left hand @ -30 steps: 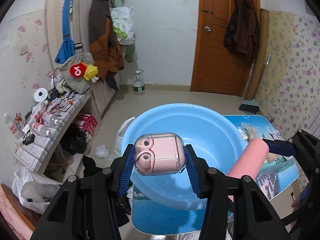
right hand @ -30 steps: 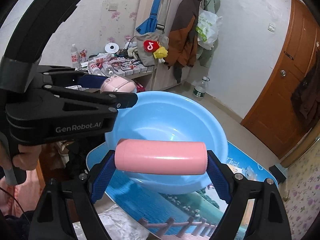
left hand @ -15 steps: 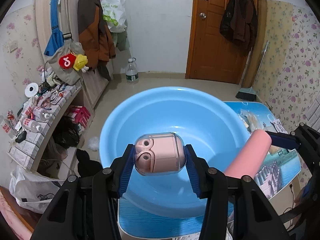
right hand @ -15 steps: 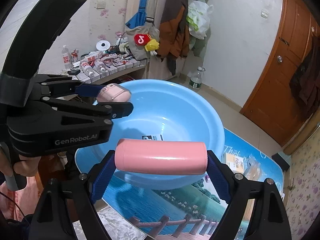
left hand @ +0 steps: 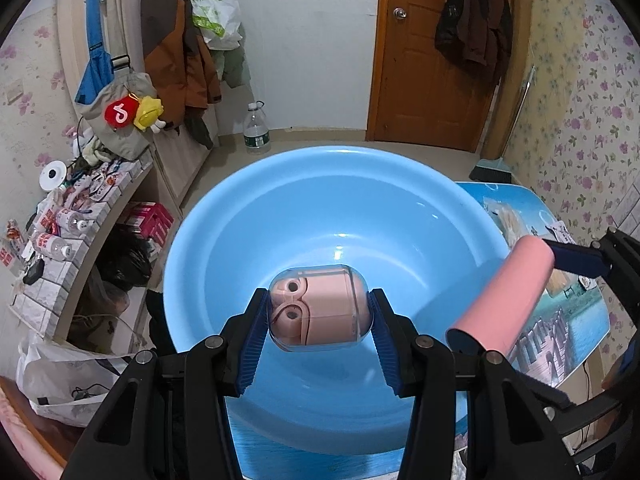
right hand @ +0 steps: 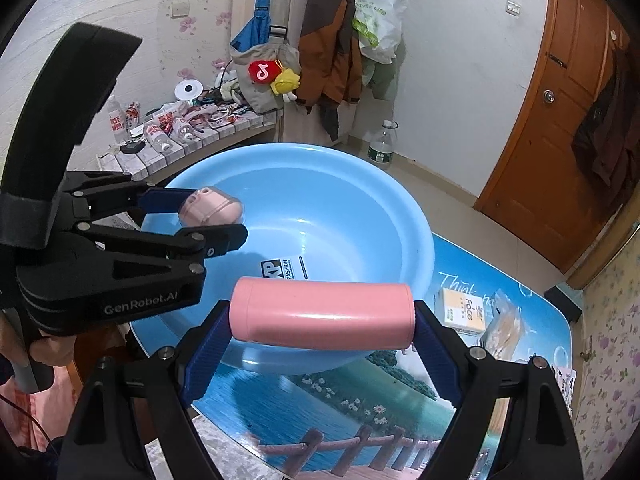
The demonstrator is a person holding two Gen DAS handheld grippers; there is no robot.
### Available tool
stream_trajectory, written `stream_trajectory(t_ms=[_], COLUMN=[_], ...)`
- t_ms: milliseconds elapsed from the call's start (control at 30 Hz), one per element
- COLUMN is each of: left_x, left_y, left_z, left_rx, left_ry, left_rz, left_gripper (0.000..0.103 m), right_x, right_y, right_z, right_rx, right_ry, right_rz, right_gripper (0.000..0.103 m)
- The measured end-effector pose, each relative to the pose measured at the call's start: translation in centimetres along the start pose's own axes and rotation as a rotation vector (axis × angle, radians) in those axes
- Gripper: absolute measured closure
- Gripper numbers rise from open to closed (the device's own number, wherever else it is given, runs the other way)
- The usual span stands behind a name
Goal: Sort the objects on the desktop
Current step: 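Open the left tool to drop the pink case into the basin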
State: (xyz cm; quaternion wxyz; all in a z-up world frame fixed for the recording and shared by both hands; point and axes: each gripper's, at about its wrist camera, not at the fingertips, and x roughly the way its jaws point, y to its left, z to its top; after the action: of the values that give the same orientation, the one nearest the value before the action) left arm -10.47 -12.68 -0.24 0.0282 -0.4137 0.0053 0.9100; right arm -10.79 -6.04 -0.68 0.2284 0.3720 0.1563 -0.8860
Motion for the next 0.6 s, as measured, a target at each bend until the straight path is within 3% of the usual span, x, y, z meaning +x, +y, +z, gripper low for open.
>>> stream_trajectory(t_ms=[267,300,333,600], left_x=[1.2,1.1,0.9,-0.4], left_y=[-0.5,-0.6,-0.6,-0.3], left_z=[-0.2,-0.3,-0.4,-0.4], left_rx=[0.023,0.028,0.033,0.029], left_ry=[0.044,0.034,0.022,-0.015], left_rz=[0.008,0.014,0.023,0.022], left_gripper=[0.052,0.044,0.043,0.039], right_x=[0.6,0.6,0.6,1.0], right_y=[-0.1,0.1,0.2,0.3], right_z=[-0.2,-0.2,-0.2,0.1], right_rx=[0.01,0.008,0.009,0.018], right_ry=[0.008,0.008,0.008,0.009], right_rz=[-0.001,-0.004,-0.004,-0.008], right_gripper=[0.015,0.015,0.015,0.015])
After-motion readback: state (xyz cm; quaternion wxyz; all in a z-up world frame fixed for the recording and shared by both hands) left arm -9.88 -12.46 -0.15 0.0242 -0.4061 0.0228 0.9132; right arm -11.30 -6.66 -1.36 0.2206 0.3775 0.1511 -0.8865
